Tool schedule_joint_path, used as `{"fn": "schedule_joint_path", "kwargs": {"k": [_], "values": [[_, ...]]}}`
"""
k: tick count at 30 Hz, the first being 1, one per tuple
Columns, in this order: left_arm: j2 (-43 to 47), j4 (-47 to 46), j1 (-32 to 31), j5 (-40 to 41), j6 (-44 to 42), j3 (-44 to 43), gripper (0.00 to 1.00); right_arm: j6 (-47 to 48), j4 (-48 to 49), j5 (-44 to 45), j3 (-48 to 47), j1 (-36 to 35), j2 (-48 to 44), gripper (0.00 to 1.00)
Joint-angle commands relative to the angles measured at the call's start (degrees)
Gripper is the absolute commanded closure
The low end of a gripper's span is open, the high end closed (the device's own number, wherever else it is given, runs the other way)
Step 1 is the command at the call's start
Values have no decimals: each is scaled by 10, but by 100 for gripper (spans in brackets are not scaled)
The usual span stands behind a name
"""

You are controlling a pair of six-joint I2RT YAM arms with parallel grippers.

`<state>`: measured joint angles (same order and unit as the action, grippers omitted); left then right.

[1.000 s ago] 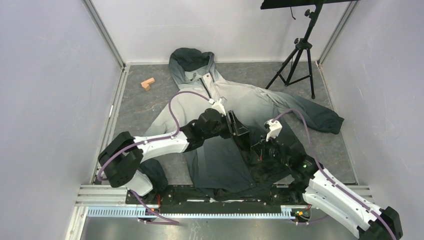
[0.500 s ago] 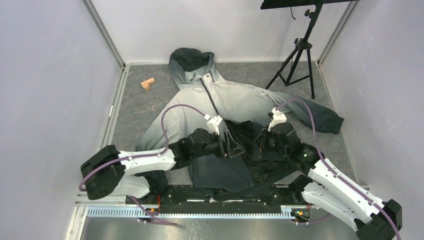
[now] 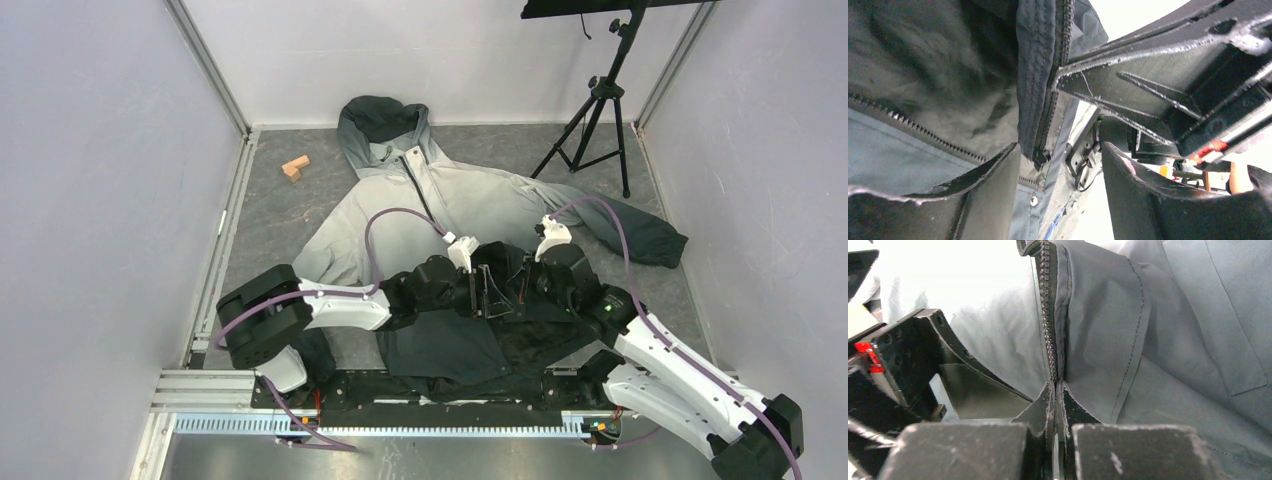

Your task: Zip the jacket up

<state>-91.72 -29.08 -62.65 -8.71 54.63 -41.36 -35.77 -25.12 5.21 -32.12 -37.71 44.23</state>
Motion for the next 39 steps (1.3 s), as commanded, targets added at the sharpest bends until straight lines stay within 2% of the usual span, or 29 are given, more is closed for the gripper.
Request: {"fn": "schedule_joint_path", "kwargs": {"k": [1, 4, 14, 17, 19, 21, 22, 23, 25, 26, 28, 30, 33, 36, 39], "values": [[-29, -10, -2, 1, -17, -44, 36, -3, 20, 4, -36, 2, 7, 100], [-44, -2, -2, 5, -18, -56, 41, -3, 28, 0, -39, 1, 14, 100], [-51, 36, 1, 33, -25, -79, 67, 2, 30, -5, -39, 2, 17, 100], [-55, 30, 7, 28, -16, -76, 78, 20, 33, -15, -36, 2, 12, 100], [-56, 15, 14, 22, -7, -68, 90, 52, 39, -28, -38, 2, 2, 100], [-53, -2, 17, 19, -4, -60, 97, 77, 29, -8, -46, 2, -10, 100], [-49, -8, 17, 18, -6, -56, 98, 91, 21, 6, -48, 2, -17, 100], [-46, -20, 17, 17, -7, -51, 98, 107, 15, 20, -48, 2, -22, 96], [-37, -49, 18, 15, -7, -35, 98, 123, -12, 59, -53, 2, -29, 76], [-31, -62, 19, 15, -6, -28, 98, 130, -28, 74, -54, 2, -32, 69], [-28, -90, 23, 6, 0, -17, 98, 148, -39, 76, -44, 1, -50, 56], [-33, -129, 28, -9, 13, -3, 98, 149, -52, 63, -37, 2, -71, 47], [-47, -197, 38, -26, 39, 13, 98, 139, -79, 22, -39, 2, -105, 41], [-51, -235, 41, -27, 53, 26, 98, 112, -88, -32, -11, 2, -143, 43], [-51, -239, 41, -22, 55, 26, 98, 64, -51, -124, 37, 2, -166, 45]]}}
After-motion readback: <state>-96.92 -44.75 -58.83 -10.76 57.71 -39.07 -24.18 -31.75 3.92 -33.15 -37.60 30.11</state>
